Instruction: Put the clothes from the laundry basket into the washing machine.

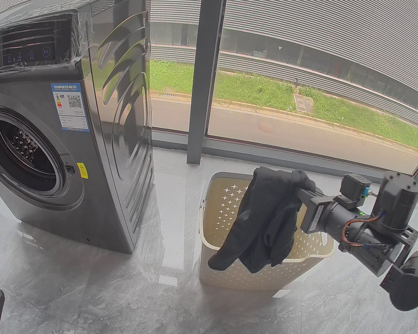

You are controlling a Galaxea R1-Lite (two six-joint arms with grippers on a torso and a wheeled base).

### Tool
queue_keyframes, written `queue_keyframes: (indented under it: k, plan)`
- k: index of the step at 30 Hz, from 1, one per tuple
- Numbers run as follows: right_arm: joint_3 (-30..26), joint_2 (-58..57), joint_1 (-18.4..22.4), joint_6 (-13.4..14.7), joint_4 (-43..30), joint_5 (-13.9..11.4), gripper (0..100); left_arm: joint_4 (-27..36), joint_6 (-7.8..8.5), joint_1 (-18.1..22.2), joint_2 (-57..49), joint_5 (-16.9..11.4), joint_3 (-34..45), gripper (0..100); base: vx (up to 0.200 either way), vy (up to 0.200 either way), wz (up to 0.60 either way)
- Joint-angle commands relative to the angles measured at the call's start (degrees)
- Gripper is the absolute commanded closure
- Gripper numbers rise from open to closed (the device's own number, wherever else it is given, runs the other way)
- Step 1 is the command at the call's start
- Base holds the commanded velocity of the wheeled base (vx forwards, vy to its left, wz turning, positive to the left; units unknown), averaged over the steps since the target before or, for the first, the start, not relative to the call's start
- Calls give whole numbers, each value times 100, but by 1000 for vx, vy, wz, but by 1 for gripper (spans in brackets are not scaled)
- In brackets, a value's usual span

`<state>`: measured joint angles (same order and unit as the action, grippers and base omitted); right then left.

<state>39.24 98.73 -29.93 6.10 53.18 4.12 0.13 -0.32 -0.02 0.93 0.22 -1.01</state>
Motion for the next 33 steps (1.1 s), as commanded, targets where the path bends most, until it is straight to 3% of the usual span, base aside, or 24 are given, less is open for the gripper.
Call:
queue_keyframes:
  k: [1, 3, 7, 11, 20, 33]
  plan:
    - [-365, -926, 163, 6, 97, -17, 100, -5, -3, 2, -75, 4, 101, 0, 0, 0, 0]
    - [-778, -1603, 409, 6, 97, -175, 100, 4, -3, 2, -84, -4, 101, 0, -100, 0, 0]
    - [-848, -2025, 409, -3, -18, -456, 100, 4, -3, 2, -75, -4, 101, 0, -200, 0, 0]
    - [-910, -1998, 470, -3, 0, -474, 100, 4, 5, 2, -84, -4, 101, 0, -200, 0, 0]
    - [-1050, -2068, 462, -21, -18, -579, 100, 4, -12, 2, -75, -4, 101, 0, 0, 0, 0]
    - [-1112, -2042, 312, -21, -18, -579, 100, 4, -21, 2, -75, -13, 92, 0, 0, 200, 0]
